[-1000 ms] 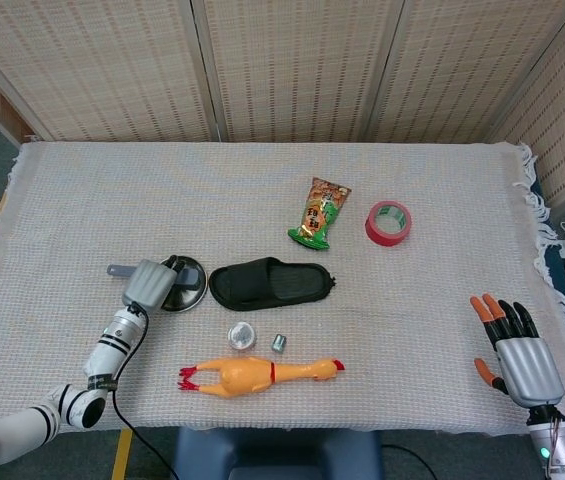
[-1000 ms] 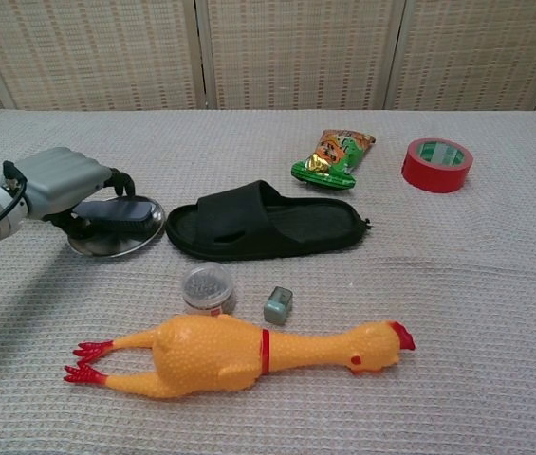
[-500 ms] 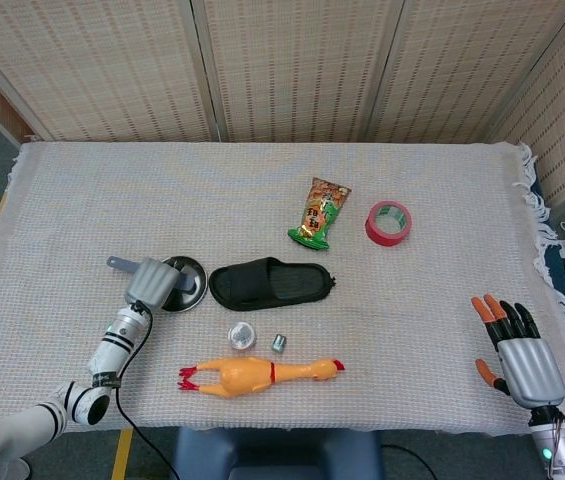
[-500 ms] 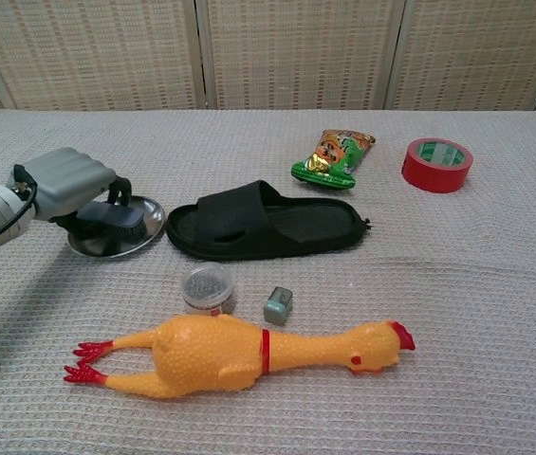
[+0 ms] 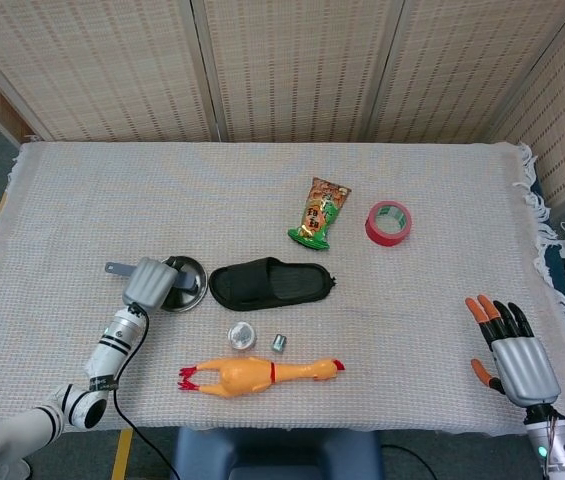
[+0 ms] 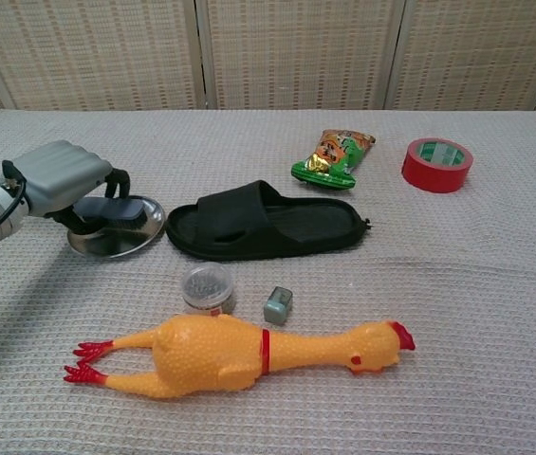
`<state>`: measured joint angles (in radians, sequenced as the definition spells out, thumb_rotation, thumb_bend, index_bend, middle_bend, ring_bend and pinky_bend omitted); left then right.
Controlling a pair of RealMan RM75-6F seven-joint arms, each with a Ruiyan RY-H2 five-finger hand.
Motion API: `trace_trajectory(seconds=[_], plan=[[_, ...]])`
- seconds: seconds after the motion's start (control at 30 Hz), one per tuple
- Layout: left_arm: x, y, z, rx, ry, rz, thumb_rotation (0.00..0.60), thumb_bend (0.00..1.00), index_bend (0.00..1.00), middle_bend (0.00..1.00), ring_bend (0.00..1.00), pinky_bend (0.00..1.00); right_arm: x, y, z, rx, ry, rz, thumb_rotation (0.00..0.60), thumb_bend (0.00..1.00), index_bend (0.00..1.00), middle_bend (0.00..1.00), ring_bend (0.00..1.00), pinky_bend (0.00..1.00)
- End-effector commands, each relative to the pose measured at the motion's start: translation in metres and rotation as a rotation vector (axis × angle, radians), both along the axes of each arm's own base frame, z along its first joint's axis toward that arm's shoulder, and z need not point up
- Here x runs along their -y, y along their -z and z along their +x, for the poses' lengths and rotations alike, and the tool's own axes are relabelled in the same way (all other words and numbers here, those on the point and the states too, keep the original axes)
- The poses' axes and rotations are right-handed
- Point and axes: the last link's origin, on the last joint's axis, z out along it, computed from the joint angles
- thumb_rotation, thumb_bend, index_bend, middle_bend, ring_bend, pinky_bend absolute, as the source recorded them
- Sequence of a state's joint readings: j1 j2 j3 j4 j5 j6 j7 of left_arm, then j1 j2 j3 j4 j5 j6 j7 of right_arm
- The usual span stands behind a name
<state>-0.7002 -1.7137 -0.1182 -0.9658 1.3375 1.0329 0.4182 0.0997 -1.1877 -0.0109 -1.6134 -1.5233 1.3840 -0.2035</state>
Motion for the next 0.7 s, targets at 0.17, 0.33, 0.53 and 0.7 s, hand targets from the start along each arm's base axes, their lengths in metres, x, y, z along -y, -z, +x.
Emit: trace_trajectory(seconds=[0.17,0.33,0.53,0.7], plan=[[0.006,-0.014,0.009,0.007,0.028,0.023,0.600,0.41,0.67,0.73,0.73,1.00,0.052,0.026,0.026,-0.065,-0.184,0.117,0.600,0.25,0.00,0.00,0.00,0.00],[0.010,-0.021,0.025,0.005,0.044,0.039,0.600,0.41,0.67,0.74,0.73,1.00,0.104,0.064,0.057,-0.127,-0.321,0.234,0.600,0.36,0.00,0.00,0.00,0.00],[0.017,-0.026,0.049,0.004,0.059,0.055,0.600,0.41,0.67,0.74,0.73,1.00,0.149,0.111,0.085,-0.144,-0.390,0.291,0.600,0.47,0.07,0.00,0.00,0.00],[0.017,-0.024,0.065,-0.003,0.051,0.038,0.600,0.41,0.67,0.73,0.73,1.00,0.166,0.145,0.104,-0.137,-0.417,0.340,0.600,0.54,0.07,0.00,0.00,0.00]])
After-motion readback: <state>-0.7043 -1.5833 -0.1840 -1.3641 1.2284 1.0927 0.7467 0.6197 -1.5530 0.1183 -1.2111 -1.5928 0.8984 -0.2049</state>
